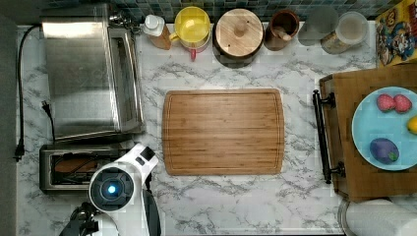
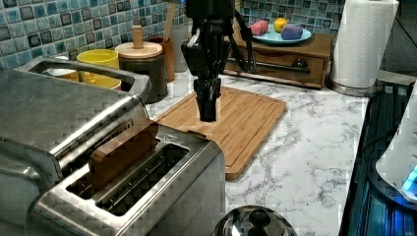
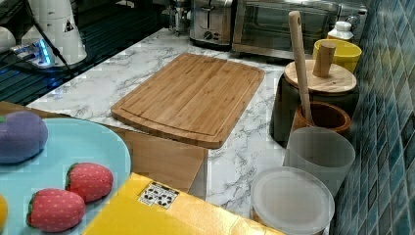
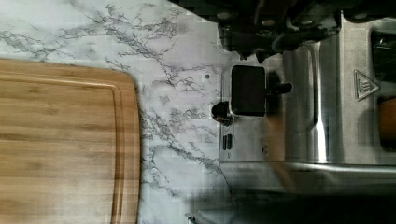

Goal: Turn on the toaster.

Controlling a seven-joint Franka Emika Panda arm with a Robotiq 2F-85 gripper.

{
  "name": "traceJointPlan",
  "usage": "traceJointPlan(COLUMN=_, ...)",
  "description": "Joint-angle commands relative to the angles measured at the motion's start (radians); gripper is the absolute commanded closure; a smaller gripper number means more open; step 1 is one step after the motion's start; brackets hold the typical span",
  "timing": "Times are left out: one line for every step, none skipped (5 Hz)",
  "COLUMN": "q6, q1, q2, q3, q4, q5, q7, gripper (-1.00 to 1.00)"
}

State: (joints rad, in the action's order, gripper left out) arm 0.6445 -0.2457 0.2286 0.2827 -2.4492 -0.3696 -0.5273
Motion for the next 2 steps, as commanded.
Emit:
traceJointPlan(q6=0.137, q1=0.018, q2=-0.067, q3=0.026, q4=0.058, q5=0.032, q7=0.151, gripper=1.00)
traceJointPlan(q6=0.131, q1=0.024, q2=-0.113, q3=0.024, q4=0.089, q5=0.059, q7=0.166, gripper=1.00)
